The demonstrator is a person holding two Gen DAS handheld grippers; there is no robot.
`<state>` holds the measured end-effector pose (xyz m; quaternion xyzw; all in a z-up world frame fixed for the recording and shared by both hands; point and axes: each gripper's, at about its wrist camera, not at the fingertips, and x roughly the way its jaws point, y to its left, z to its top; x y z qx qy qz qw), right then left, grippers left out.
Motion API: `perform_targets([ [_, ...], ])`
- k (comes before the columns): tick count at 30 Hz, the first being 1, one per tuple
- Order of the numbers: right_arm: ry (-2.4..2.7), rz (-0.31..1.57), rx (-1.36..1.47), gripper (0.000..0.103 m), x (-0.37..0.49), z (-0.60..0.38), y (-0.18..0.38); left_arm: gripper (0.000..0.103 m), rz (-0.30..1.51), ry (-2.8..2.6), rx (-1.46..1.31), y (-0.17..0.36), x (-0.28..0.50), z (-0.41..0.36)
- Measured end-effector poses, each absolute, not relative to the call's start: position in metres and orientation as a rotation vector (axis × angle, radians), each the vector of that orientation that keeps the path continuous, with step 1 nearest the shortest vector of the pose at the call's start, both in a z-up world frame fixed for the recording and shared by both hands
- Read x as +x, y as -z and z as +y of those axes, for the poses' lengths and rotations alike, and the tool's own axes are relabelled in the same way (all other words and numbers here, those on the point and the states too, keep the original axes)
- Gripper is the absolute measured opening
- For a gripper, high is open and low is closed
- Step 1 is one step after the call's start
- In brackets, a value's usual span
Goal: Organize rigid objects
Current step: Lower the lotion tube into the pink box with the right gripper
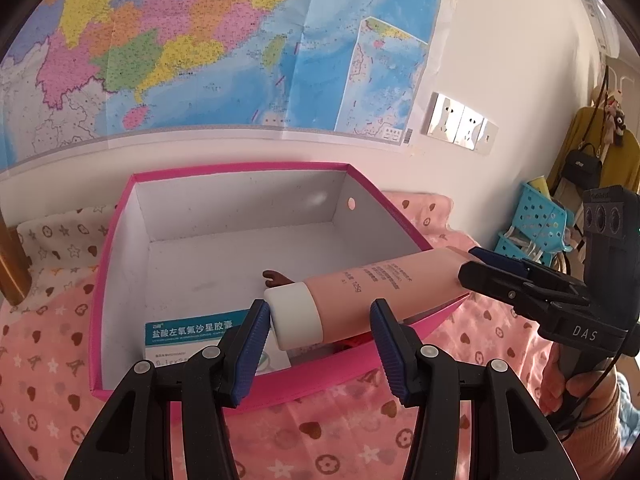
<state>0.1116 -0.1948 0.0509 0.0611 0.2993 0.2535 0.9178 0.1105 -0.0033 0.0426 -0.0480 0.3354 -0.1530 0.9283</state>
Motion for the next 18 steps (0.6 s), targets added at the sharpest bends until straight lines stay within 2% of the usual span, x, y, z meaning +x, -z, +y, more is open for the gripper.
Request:
perform_targets([
  [18,-0.504,0.629,0.096,0.061,0.124,-0.19,-0.047,0.052,0.715,0.305,-0.106,-0.037,0.126,0.0],
])
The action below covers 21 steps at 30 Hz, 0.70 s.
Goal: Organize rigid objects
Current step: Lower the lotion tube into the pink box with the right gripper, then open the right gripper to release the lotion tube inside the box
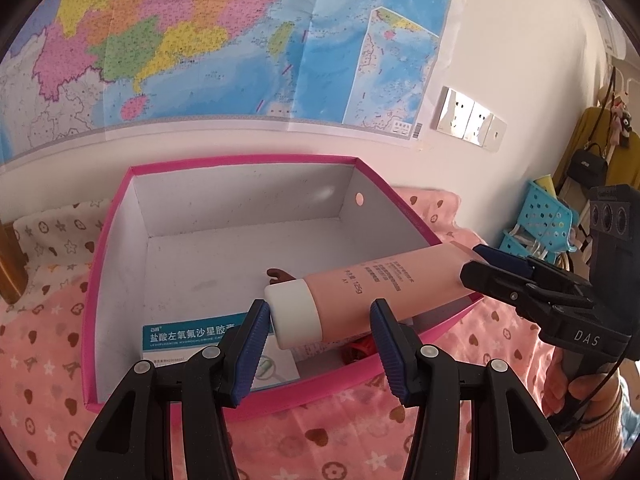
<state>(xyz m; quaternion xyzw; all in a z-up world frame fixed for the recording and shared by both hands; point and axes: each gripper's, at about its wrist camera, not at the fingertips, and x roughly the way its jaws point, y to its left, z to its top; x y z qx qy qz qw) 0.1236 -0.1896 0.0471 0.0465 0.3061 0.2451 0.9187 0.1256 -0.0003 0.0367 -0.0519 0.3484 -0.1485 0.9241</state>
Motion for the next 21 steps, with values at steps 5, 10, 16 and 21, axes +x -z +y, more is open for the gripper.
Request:
perform_targets([
  [5,-0.502,0.634,0.084,0.061,0.128,-0.187,-0.046,0.052,0.726,0.302,-0.112,-0.033,0.129,0.001],
  [10,-0.494,0.641,0.078,0.061,0.13,-0.185,-0.044,0.052,0.734,0.297,-0.112,-0.031,0.132,0.0],
  [16,-0.491,0.649,0.073,0.061,0.135,-0.184,-0.041,0.052,0.745,0.291,-0.114,-0.029,0.136,0.001],
  [21,-0.485,0.655,0.061,0.061,0.137,-0.182,-0.04,0.052,0.752,0.288,-0.113,-0.028,0.14,0.001],
])
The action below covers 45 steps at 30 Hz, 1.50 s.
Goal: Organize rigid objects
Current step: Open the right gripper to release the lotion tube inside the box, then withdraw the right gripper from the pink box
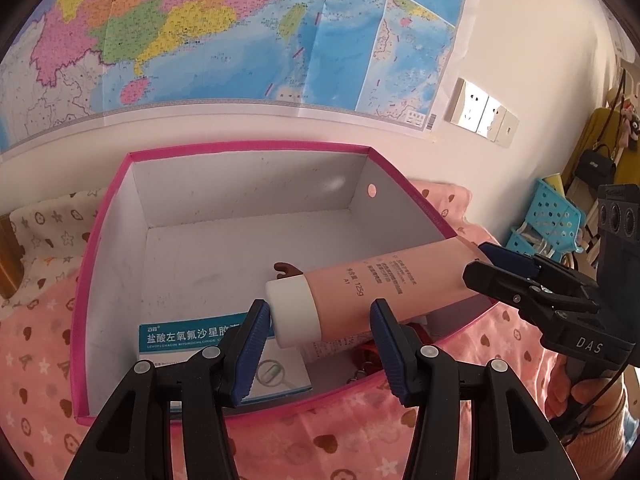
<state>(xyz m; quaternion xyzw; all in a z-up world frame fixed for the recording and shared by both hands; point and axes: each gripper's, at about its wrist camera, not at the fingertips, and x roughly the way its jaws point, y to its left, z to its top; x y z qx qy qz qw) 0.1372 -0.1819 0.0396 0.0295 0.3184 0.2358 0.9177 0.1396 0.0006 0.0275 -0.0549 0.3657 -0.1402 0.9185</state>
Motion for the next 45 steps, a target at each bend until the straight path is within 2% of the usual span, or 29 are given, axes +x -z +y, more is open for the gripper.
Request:
perform_targets([
  [13,-0.466,0.668,0.022,0.061,0.139,-0.172,-0.036,0.052,0.756,0.276,-0.1,-0.024,0.14,-0.002],
  [16,-0.473,0.663,0.031,0.061,0.135,-0.172,-0.037,0.055,0.737,0.271,-0.092,-0.026,0.132,0.0],
  [19,-0.49,0.657,0.042,0.061,0.125,-0.172,-0.038,0.064,0.708,0.259,-0.084,-0.03,0.118,0.002],
  [21,-0.509,0.642,0.048,0.061,0.114,-0.171,-0.04,0.075,0.679,0.259,-0.081,-0.035,0.106,0.004],
  [23,-0.526,0.619,0.057,0.068,0.101,-0.17,-0.042,0.087,0.646,0.265,-0.083,-0.04,0.091,0.006],
  [25,-0.544,0.592,0.072,0.076,0.087,-0.169,-0.043,0.09,0.61,0.265,-0.088,-0.044,0.075,0.01],
  [27,-0.552,0.574,0.082,0.082,0.074,-0.166,-0.042,0.103,0.589,0.26,-0.08,-0.046,0.063,0.012],
  [32,-0.525,0.584,0.053,0.086,0.051,-0.152,-0.026,0.103,0.582,0.162,-0.059,-0.035,0.04,0.017],
  [35,-0.479,0.602,0.04,0.095,0.041,-0.146,-0.013,0.103,0.603,0.12,-0.065,-0.025,0.031,0.022],
  [45,-0.47,0.611,0.013,0.095,0.023,-0.135,-0.004,0.103,0.623,0.021,-0.051,-0.009,0.011,0.028],
])
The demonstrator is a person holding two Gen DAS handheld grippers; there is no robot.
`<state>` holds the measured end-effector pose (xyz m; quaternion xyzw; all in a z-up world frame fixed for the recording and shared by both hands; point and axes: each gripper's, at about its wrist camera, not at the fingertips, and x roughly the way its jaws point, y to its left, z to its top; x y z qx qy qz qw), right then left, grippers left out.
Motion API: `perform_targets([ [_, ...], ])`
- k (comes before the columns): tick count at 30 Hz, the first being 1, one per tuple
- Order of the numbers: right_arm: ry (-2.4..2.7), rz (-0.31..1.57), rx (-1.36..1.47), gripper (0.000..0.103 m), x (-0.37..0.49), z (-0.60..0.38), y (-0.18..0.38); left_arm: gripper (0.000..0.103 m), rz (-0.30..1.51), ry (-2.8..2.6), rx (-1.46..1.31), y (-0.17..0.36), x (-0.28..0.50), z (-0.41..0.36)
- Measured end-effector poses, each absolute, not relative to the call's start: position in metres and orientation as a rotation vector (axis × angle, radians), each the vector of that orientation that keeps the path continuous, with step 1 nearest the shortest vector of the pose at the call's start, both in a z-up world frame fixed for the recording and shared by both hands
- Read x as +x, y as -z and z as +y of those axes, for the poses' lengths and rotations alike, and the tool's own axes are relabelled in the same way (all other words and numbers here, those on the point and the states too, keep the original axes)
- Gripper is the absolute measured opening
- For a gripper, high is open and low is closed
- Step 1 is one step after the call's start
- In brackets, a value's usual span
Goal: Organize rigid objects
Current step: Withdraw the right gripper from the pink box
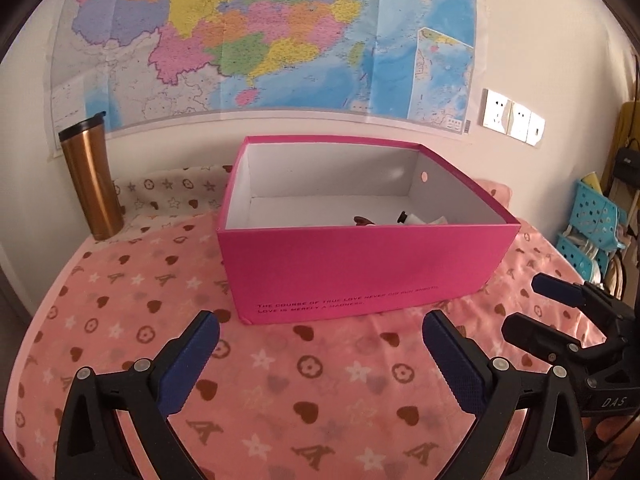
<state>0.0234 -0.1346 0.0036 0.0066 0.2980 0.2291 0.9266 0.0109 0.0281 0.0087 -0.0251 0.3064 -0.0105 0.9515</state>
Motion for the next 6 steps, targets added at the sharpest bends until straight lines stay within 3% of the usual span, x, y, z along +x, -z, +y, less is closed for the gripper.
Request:
perform_targets([
  [6,-0.48,0.613,0.012,0.095,0.0186,-0.1301,-0.0026,0.103,0.639,0.025,-0.039,-0.0046,0.0052,0.0223],
])
